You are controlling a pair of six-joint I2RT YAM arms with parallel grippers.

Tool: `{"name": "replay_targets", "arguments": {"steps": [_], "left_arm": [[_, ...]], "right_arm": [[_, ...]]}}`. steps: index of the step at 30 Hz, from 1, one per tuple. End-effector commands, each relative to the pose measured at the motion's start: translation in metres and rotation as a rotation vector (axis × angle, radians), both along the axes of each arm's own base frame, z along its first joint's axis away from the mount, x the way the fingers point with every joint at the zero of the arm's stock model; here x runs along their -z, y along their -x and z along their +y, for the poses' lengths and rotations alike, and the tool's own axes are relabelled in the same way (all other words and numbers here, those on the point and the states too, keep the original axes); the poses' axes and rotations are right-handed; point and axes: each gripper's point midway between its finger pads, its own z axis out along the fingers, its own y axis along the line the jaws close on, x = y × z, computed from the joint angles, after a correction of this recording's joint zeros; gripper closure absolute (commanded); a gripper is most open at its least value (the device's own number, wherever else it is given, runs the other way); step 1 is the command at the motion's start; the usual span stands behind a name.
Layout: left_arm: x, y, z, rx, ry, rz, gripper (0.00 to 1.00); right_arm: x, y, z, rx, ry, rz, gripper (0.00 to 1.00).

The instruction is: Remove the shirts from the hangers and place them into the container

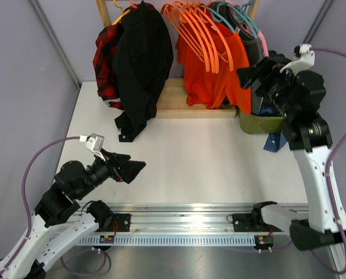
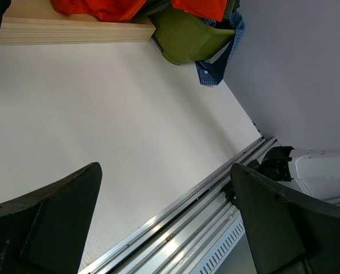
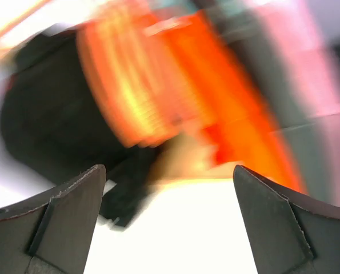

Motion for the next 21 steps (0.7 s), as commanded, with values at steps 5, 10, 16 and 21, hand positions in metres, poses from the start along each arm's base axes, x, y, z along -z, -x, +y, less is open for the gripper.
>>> {"name": "replay_targets", "arguments": {"steps": [5, 10, 16, 21], "left_arm": [[-0.029, -0.004, -0.008, 0.026, 0.036, -0.069, 0.01], [-0.035, -0.004, -0.01, 0.036, 0.049, -0.078, 0.01], [-0.041, -0.002, -0.011, 0.047, 0.062, -0.097, 0.01], [-0.047, -0.002, -0.01, 0.046, 0.066, -0.122, 0.01]], "right_arm": [[0.001, 0.094, 0.109, -0.52, -0.031, -0.026, 0.01], [0.027, 0.133, 0.161, -0.738, -0.001, 0.035, 0.01], [0.07, 0.166, 0.212, -0.869, 0.114, 0.104, 0.01], [0.089, 0.175, 0.219, -0.836, 0.17, 0.139, 0.01]]}}
